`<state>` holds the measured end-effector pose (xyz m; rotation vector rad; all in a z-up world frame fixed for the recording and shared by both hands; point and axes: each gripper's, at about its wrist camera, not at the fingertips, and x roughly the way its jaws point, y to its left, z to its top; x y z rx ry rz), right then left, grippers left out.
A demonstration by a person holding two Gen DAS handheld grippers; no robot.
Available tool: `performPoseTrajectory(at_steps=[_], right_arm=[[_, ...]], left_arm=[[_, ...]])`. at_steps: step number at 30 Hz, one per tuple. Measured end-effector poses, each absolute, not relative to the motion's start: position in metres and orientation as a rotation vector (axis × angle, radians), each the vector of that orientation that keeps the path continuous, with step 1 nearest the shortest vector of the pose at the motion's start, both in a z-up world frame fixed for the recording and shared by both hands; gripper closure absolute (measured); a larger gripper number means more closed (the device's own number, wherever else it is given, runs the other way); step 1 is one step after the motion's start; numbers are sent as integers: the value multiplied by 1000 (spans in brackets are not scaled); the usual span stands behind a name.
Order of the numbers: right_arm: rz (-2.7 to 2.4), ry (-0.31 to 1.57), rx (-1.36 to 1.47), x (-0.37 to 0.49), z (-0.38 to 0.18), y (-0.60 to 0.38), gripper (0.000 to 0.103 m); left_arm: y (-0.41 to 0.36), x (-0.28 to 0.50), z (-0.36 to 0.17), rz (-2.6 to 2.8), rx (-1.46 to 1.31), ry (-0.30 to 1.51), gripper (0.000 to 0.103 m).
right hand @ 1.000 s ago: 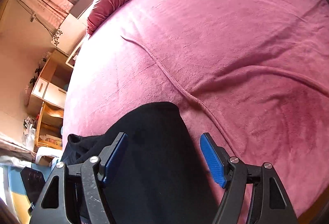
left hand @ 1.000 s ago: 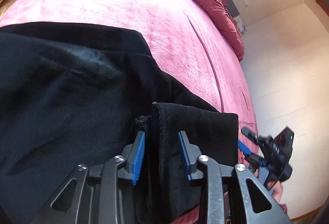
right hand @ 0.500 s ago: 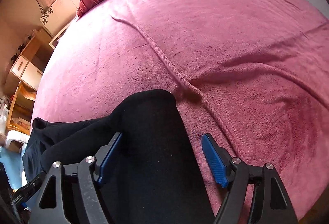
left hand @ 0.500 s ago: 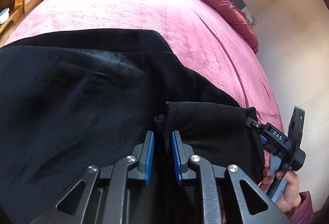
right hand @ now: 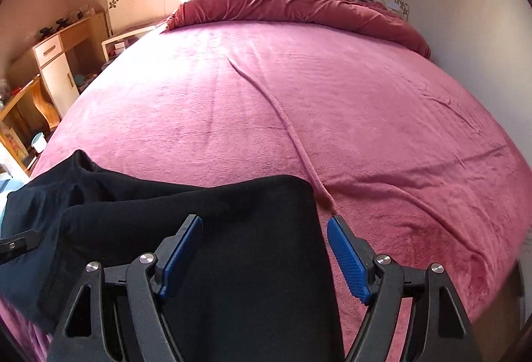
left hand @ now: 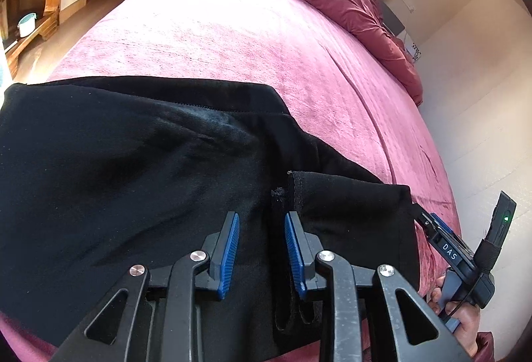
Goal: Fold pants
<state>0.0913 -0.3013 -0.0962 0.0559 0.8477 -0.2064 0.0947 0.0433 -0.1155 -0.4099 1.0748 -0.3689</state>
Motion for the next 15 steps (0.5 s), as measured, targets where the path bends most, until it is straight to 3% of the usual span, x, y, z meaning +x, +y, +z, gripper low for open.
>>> performPoseTrajectory(at_steps=[15], right_arm=[[12, 858, -71, 67, -94, -199, 25]], left_arm=[[95, 48, -112, -269, -482, 1033, 74]])
